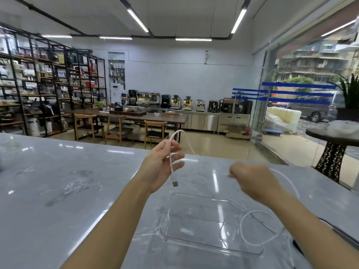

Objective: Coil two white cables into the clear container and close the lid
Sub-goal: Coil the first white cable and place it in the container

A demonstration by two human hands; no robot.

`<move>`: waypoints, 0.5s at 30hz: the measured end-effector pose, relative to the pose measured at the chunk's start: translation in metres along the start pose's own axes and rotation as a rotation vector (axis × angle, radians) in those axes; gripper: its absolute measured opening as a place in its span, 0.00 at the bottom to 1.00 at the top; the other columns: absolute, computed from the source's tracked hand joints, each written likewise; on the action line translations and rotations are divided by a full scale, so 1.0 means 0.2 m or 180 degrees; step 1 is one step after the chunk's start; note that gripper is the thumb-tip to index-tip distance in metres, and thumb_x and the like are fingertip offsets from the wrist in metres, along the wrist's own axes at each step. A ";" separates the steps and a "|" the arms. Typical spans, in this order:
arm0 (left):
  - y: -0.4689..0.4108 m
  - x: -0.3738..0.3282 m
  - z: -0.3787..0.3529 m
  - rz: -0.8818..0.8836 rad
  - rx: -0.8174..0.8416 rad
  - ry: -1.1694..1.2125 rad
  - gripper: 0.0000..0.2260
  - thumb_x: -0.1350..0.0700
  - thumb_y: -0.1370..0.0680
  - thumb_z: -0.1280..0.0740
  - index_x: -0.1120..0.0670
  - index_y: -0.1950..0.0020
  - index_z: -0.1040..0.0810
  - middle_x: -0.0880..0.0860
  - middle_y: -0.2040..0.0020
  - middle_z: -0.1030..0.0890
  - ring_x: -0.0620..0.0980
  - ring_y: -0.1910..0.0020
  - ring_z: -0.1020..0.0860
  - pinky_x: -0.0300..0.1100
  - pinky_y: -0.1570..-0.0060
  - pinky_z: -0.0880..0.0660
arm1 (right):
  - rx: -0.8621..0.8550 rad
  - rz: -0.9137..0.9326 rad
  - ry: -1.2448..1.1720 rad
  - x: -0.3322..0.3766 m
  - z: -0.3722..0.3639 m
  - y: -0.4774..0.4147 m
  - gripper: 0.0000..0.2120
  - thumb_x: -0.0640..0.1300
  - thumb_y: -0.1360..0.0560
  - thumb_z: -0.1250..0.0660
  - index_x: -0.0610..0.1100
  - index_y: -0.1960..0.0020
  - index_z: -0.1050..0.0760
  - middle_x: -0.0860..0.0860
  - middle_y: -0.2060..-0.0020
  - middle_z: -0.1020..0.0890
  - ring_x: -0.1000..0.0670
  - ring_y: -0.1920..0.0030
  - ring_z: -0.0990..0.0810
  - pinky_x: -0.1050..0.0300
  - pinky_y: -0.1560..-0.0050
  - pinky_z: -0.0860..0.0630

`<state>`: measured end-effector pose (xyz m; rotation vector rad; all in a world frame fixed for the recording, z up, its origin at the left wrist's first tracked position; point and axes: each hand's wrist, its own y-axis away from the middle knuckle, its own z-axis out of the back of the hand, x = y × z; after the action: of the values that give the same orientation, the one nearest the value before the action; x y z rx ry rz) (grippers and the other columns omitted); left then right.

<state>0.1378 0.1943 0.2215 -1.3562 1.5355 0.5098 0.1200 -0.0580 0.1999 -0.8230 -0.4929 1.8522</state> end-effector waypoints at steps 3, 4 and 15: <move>0.02 0.00 0.02 0.0014 -0.0202 -0.0463 0.15 0.56 0.18 0.47 0.58 0.56 0.24 0.57 0.53 0.18 0.53 0.55 0.18 0.46 0.51 0.20 | 0.0146 0.0642 -0.0312 0.15 0.01 0.00 0.09 0.45 0.34 0.28 0.47 0.69 0.27 0.55 0.76 0.23 0.54 0.81 0.28 0.67 0.79 0.48; 0.03 0.00 0.03 0.0030 -0.0188 -0.0566 0.15 0.56 0.18 0.47 0.58 0.56 0.24 0.57 0.54 0.17 0.53 0.56 0.17 0.45 0.51 0.20 | 0.0154 0.0731 -0.0509 0.19 0.02 0.00 0.08 0.48 0.30 0.35 0.48 0.68 0.27 0.57 0.75 0.23 0.56 0.80 0.28 0.69 0.77 0.50; 0.17 0.06 0.00 0.0513 0.0782 -0.1408 0.14 0.58 0.18 0.47 0.60 0.56 0.25 0.54 0.74 0.21 0.48 0.78 0.27 0.38 0.73 0.27 | -0.0037 0.0469 -0.1756 0.36 0.15 -0.14 0.18 0.52 0.26 0.48 0.42 0.61 0.25 0.49 0.70 0.21 0.46 0.70 0.25 0.55 0.69 0.30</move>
<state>0.1075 0.1981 0.2008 -0.8658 1.2942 0.6489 0.0965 0.0206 0.2156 -0.3490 -0.8019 2.2173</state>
